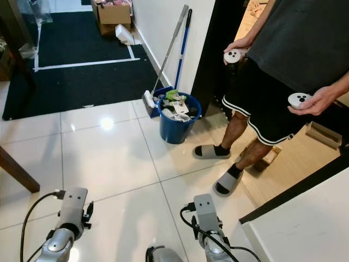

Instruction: Setting the table

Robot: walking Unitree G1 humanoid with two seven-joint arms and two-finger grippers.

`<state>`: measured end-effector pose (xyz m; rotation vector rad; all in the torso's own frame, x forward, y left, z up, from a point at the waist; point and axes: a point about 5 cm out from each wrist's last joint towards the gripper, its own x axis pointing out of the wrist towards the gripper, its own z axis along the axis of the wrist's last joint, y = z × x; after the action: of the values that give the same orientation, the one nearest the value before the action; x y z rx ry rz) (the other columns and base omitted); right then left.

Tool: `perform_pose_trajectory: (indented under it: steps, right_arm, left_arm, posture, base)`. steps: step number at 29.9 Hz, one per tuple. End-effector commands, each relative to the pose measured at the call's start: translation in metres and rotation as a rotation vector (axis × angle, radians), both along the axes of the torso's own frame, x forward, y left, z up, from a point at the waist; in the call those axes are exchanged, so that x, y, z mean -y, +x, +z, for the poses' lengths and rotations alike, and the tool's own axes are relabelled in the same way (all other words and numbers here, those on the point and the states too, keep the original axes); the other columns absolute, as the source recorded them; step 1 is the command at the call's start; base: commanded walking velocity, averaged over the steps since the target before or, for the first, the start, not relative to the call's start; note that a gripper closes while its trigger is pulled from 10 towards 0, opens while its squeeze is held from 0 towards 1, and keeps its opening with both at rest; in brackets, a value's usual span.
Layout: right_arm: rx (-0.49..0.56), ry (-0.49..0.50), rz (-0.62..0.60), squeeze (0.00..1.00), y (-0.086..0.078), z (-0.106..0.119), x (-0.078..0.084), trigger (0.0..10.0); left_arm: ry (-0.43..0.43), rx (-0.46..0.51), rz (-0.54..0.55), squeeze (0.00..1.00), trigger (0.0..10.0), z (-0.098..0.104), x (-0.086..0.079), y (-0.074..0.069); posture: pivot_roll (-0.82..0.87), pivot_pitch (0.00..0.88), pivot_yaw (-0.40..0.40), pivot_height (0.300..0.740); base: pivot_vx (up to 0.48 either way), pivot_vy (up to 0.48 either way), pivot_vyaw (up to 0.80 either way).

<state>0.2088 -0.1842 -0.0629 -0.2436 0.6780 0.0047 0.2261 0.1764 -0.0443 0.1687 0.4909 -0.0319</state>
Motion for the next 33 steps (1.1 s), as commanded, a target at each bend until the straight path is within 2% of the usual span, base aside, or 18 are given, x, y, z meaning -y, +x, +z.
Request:
perform_pose_trajectory:
  steps: [1,9,15,16,17,18,20,23,27,33]
  right_arm:
    - [-0.005,0.005,-0.021,0.0,-0.001,0.0,0.006,10.0]
    - [0.001,0.009,-0.026,0.0,0.001,0.002,0.009,10.0]
    - [0.041,0.041,-0.097,0.0,0.01,0.008,0.016,10.0]
    - [0.085,0.103,-0.107,0.0,0.019,0.015,0.014,10.0]
    - [0.085,0.103,-0.107,0.0,0.019,0.015,0.014,10.0]
    - [0.149,0.188,-0.1,0.0,0.033,0.025,0.01,10.0]
    - [0.251,0.294,-0.051,0.0,0.054,0.043,0.003,10.0]
    - [0.329,0.337,0.065,0.0,0.075,0.064,-0.008,10.0]
    - [0.37,0.343,0.123,0.0,0.086,0.076,-0.015,10.0]
    - [0.412,0.388,0.149,0.0,0.088,0.082,-0.022,10.0]
  left_arm:
    - [0.002,-0.013,0.002,0.0,10.0,-0.002,0.0,-0.002]
    - [0.005,-0.012,0.002,0.0,10.0,-0.002,-0.002,-0.003]
    - [0.001,-0.009,0.005,0.0,10.0,-0.002,-0.001,-0.002]
    - [0.0,-0.007,0.005,0.0,10.0,-0.001,-0.001,-0.002]
    - [0.0,-0.007,0.005,0.0,10.0,-0.001,-0.001,-0.002]
    - [-0.001,-0.003,0.005,0.0,10.0,0.0,-0.001,0.0]
    - [-0.002,0.004,0.004,0.0,10.0,0.002,-0.001,0.003]
    - [0.0,0.022,-0.001,0.0,10.0,0.006,-0.002,0.009]
    - [0.001,0.045,0.005,0.0,10.0,0.011,-0.005,0.015]
    - [0.008,0.049,0.001,0.0,10.0,0.012,-0.008,0.015]
  posture:
    - [0.07,0.031,-0.01,0.74]
    - [0.07,0.03,-0.013,0.74]
    - [0.06,0.031,-0.015,0.74]
    - [0.06,0.038,-0.018,0.74]
    - [0.06,0.038,-0.018,0.74]
    - [0.06,0.048,-0.023,0.74]
    - [0.05,0.066,-0.022,0.74]
    - [0.04,0.08,-0.024,0.74]
    - [0.04,0.11,-0.021,0.74]
    - [0.04,0.122,-0.023,0.74]
  base:
    - [0.0,0.0,0.0]
    - [0.0,0.0,0.0]
    - [0.0,0.0,0.0]
    - [0.0,0.0,0.0]
    - [0.0,0.0,0.0]
    - [0.0,0.0,0.0]
    - [0.0,0.0,0.0]
    - [0.0,0.0,0.0]
    - [0.0,0.0,0.0]
    - [0.0,0.0,0.0]
